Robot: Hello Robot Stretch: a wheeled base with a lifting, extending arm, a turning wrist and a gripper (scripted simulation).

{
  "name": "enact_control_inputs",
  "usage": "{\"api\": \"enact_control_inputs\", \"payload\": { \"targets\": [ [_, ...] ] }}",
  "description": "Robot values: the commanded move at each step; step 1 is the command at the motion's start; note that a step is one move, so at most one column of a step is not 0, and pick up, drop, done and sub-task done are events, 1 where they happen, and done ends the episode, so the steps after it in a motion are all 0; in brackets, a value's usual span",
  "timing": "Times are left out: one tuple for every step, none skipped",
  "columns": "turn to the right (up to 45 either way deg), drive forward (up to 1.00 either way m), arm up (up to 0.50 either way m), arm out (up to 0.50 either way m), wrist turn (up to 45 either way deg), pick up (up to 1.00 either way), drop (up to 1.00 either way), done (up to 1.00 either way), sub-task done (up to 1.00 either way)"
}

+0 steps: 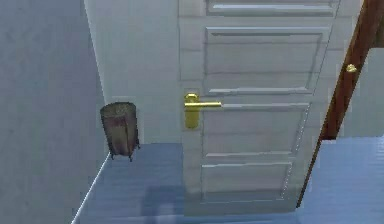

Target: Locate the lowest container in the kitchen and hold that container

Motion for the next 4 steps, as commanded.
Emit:
{"api": "enact_control_inputs", "payload": {
  "targets": [
    [45.0,0.00,0.00,0.00,0.0,0.00,0.00,0.00,0.00],
    [27.0,0.00,0.00,0.00,0.0,0.00,0.00,0.00,0.00],
    [0.0,1.00,0.00,0.00,0.0,0.00,0.00,0.00,0.00],
    [9.0,0.00,0.00,0.00,0.0,0.00,0.00,0.00,0.00]
  ]
}}
